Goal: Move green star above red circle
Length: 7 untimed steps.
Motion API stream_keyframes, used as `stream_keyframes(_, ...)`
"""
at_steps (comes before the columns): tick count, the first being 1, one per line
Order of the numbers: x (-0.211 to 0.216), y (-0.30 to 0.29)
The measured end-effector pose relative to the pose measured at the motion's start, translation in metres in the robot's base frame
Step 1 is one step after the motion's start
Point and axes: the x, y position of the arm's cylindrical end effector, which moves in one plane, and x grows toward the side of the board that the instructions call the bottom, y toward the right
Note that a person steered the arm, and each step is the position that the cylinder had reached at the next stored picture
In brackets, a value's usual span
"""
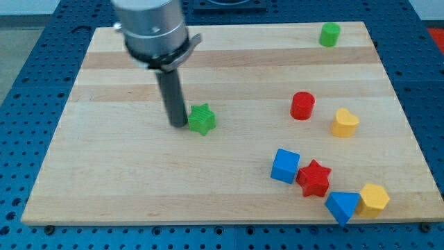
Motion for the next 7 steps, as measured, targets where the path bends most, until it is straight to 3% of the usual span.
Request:
stream_keyframes(1,-0.022,0.032)
stream_keyframes(3,0.057,0.010)
stream_keyframes(5,0.077,-0.029)
stream_keyframes(7,0.085,0.015)
